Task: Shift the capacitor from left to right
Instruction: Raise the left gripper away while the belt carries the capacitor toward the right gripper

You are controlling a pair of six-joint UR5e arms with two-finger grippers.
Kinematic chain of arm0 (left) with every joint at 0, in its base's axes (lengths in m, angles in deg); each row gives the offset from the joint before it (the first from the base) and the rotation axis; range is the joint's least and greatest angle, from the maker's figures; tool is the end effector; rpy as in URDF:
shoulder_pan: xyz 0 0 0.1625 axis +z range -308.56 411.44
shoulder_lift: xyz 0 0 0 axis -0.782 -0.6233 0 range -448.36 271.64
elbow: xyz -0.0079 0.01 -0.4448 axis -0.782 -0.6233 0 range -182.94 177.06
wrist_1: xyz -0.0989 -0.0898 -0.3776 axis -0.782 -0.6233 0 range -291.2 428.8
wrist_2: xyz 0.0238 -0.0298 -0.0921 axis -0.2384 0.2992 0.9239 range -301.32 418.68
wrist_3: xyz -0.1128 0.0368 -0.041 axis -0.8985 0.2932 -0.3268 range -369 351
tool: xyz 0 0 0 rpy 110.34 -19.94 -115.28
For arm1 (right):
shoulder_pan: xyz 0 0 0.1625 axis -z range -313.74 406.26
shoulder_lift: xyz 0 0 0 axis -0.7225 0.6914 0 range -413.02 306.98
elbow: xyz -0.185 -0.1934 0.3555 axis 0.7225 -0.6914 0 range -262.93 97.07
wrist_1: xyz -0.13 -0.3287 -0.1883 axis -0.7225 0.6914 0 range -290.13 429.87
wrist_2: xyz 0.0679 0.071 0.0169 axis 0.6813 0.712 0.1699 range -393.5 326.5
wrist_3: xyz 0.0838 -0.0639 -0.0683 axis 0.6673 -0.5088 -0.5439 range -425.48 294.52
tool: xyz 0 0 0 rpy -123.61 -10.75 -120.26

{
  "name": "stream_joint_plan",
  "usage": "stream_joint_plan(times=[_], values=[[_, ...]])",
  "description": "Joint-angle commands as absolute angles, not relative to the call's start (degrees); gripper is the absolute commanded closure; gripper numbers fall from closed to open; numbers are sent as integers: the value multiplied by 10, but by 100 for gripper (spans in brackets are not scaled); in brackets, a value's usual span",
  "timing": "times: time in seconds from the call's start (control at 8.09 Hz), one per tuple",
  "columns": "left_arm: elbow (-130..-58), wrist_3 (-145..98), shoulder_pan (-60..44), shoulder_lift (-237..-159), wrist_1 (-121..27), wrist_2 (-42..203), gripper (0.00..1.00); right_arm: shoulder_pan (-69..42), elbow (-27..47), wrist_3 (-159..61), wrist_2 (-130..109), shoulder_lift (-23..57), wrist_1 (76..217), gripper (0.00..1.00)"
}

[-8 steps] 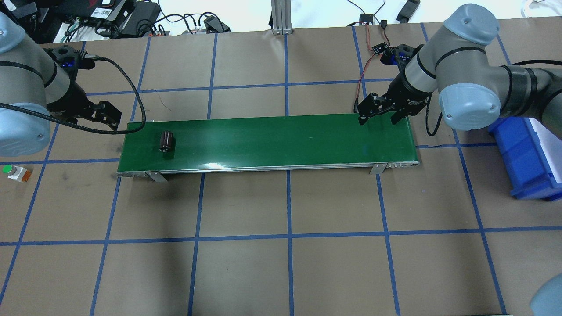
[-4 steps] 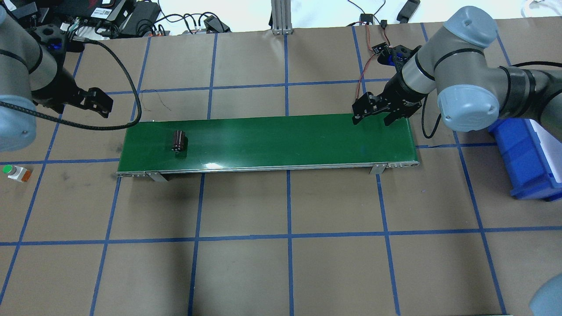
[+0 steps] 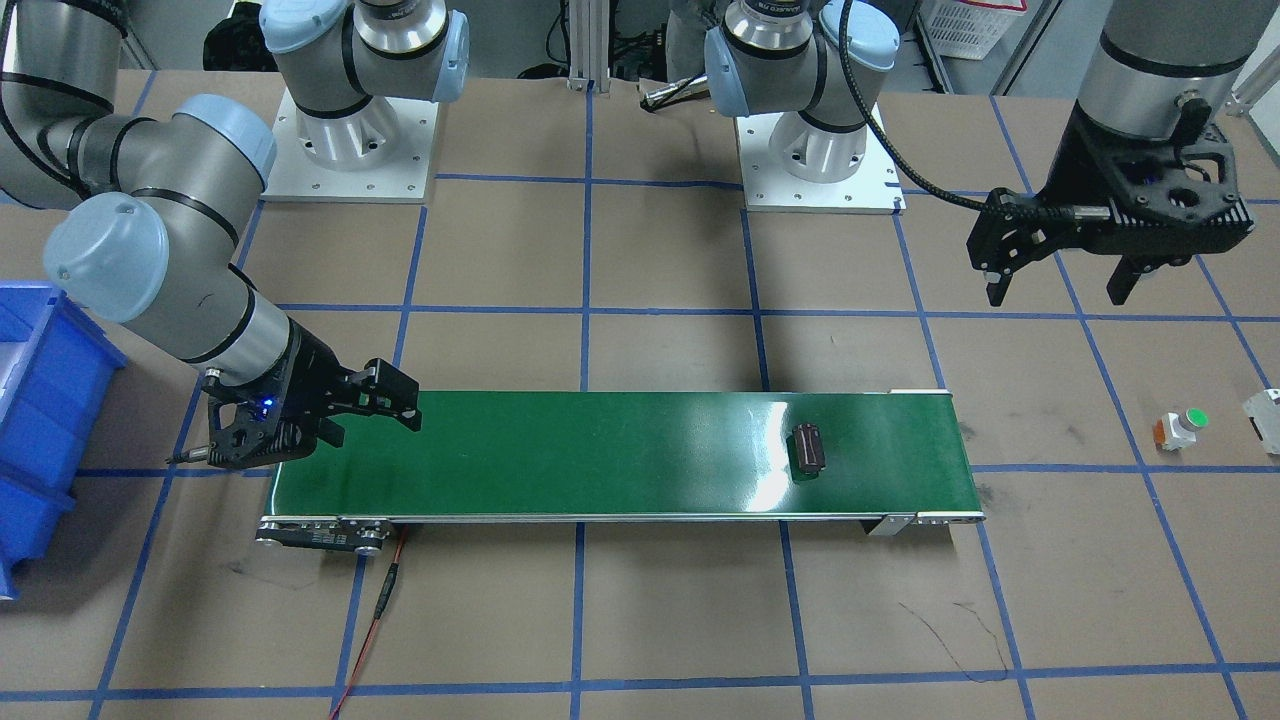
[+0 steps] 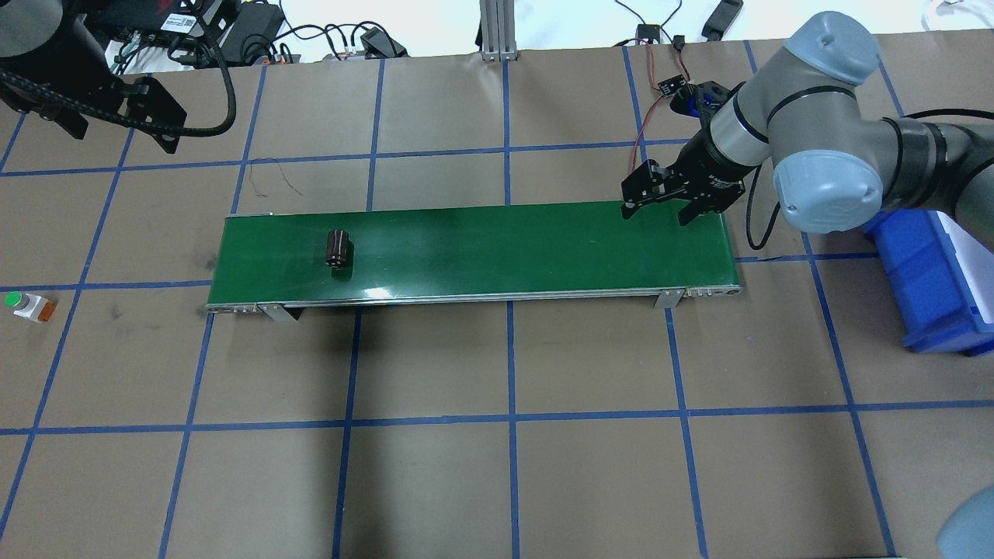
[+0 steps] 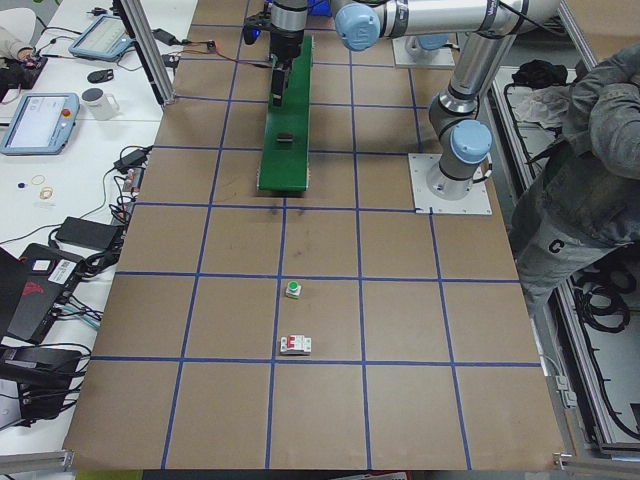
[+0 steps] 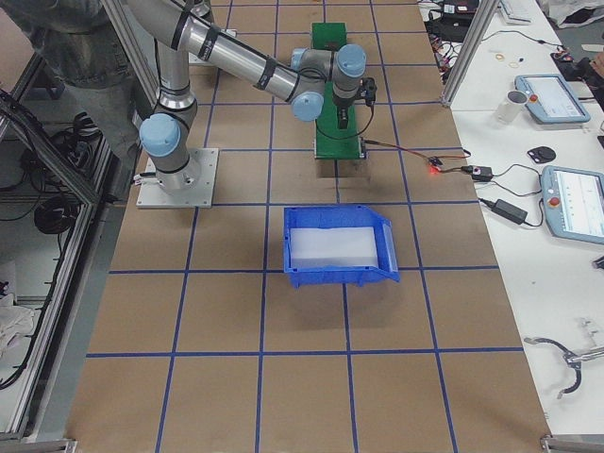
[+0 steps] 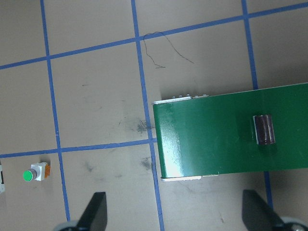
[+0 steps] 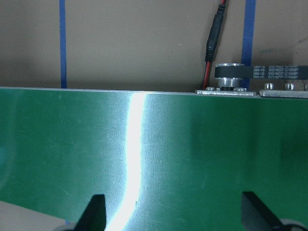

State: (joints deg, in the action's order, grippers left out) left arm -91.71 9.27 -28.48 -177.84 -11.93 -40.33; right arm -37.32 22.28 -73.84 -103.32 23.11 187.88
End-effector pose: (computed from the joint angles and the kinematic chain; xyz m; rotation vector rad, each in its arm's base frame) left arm -0.0252 -0.5072 0.5163 0.1875 2.9288 -0.2176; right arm 0.1158 -0.5505 0.2913 -0.0425 2.7894 -0.0380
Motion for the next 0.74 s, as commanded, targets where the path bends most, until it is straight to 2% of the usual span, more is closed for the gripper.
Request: stream_joint_plan(times=[0.0, 0.37, 0.62], values=[[-897, 81, -334, -1784, -167, -405, 0, -373, 223, -730, -1040, 225, 1876, 0], [-912, 82, -341, -1797, -172, -370, 0, -372, 222, -729, -1041, 225, 1876, 0], [-951, 84, -346, -1802, -161, -322, 0, -372, 222, -722, -1041, 225, 1875, 0]])
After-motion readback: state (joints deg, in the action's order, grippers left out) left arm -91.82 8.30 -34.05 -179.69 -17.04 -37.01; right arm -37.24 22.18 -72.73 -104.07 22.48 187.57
